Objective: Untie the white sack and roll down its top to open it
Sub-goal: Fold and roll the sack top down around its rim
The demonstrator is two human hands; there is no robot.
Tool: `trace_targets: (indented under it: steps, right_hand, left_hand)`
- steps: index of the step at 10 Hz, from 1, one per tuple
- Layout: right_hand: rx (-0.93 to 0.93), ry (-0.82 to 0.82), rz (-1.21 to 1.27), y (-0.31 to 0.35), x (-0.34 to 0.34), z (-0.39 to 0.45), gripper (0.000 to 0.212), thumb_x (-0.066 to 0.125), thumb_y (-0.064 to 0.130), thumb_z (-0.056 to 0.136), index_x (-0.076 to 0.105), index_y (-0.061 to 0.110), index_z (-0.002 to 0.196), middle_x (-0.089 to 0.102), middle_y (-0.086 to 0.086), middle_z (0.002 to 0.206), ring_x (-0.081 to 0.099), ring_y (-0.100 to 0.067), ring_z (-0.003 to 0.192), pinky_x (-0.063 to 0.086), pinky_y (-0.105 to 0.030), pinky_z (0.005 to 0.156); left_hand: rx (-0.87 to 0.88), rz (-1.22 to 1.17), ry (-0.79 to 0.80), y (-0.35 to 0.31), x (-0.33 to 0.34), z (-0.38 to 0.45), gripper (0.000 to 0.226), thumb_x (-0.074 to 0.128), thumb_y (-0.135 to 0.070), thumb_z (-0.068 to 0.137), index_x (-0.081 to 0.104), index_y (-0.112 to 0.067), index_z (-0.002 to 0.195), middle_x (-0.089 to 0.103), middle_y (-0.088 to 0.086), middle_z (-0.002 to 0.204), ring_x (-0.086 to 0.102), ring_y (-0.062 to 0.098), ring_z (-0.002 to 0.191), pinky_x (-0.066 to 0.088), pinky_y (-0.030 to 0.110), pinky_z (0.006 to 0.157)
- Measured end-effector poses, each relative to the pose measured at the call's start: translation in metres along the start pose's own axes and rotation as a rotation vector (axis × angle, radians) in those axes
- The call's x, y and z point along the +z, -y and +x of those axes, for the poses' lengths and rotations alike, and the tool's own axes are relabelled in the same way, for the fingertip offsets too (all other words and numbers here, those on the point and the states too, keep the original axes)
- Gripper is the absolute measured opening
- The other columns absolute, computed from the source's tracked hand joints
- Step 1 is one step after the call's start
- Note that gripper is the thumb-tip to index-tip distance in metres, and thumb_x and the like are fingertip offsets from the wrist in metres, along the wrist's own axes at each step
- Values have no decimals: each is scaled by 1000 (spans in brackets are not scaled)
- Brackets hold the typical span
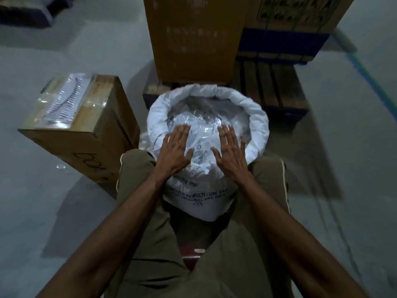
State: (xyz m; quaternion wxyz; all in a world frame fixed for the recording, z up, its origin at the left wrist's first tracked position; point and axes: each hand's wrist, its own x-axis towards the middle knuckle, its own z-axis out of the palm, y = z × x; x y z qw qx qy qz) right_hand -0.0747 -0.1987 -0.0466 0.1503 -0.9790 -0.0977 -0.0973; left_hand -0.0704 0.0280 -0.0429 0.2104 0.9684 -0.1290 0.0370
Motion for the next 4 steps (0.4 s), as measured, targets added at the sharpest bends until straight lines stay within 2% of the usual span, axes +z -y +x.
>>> trace_targets:
  steps: [2, 3, 4]
  right_hand:
    - [149, 18, 157, -3, 14, 35, 82, 59, 34, 99, 13, 21, 165, 6, 3, 173, -6, -17, 159, 10, -56, 125]
    - [159, 17, 167, -8, 2, 55, 79, 60, 37, 100, 18, 19, 164, 10, 1, 172, -1, -19, 160, 5, -47, 127]
    - [184, 72, 177, -13, -8, 68, 78, 60, 38, 101, 20, 16, 164, 13, -2, 172, 1, -20, 160, 5, -46, 126]
  left_hand:
    - [-61, -78, -22, -4, 17, 43, 82, 52, -40, 101, 4, -19, 164, -5, -3, 172, -9, 18, 158, 5, 49, 128]
    - [-76, -88, 1, -1, 9, 60, 81, 54, -41, 102, 8, -16, 164, -6, -4, 171, -10, 22, 158, 4, 49, 128]
    - [-81, -110, 57, -4, 2, 78, 80, 57, -38, 102, 13, -14, 163, 5, 2, 172, -5, 25, 159, 9, 53, 126]
